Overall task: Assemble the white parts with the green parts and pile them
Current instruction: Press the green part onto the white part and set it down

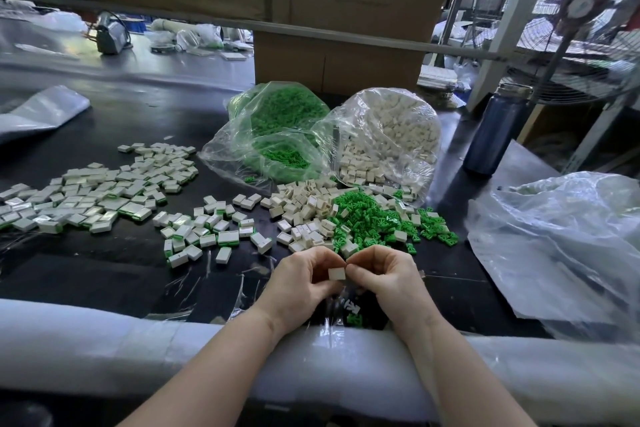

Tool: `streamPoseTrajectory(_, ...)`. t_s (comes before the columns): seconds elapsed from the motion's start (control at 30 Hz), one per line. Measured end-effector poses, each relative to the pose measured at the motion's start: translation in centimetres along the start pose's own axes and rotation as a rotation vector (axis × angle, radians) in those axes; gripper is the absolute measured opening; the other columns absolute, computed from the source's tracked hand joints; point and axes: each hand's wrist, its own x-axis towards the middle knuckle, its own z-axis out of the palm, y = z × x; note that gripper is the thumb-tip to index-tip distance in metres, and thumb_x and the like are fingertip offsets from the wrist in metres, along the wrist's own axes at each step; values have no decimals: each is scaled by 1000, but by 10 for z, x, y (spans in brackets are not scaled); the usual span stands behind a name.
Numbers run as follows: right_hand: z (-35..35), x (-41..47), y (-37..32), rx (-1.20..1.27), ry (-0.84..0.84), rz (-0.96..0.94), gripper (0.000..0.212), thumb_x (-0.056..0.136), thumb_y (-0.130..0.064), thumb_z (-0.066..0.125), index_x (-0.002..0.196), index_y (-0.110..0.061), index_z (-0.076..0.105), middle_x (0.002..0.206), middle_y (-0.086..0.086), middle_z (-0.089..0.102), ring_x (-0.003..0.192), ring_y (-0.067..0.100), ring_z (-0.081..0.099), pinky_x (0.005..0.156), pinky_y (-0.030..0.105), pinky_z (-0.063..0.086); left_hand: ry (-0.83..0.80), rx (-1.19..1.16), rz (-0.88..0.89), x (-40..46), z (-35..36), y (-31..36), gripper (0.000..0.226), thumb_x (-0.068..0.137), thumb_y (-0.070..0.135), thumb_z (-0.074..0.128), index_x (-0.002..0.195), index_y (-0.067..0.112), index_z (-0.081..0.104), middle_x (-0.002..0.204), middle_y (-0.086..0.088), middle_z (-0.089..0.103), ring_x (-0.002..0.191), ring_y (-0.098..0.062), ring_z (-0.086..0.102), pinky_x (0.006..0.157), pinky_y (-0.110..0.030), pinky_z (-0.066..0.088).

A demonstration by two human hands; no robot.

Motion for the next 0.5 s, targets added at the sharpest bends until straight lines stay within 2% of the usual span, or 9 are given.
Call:
streamPoseTrajectory(0.13, -1, -1, -1, 43, 21, 14, 11, 80, 0, 69, 75, -10, 70, 61, 2, 68, 56, 10, 62, 54, 19, 51, 45, 2, 7, 1, -1, 0, 15, 85, 16, 66, 84, 29, 60, 85, 1, 69, 81, -13, 65, 79, -22, 52)
streamPoseTrajectory(0.3, 3, -2, -2, -53, 20, 16, 8, 83, -1, 66, 75, -4, 67, 61, 6, 65, 52, 11, 58, 52, 20, 51, 40, 9, -35, 3, -4, -3, 9, 87, 19, 63, 85, 27, 68, 81, 9, 68, 82, -7, 64, 78, -16, 49)
streamPoseTrajectory(0.5, 6, -2, -4, -156, -25, 35, 13, 86, 0, 61, 74, -4, 64, 59, 4, 61, 47, 6, 55, 51, 19, 48, 6, 16, -64, 2, -4, -4, 12, 86, 20, 65, 82, 30, 71, 82, 8, 71, 84, -6, 66, 83, -23, 51)
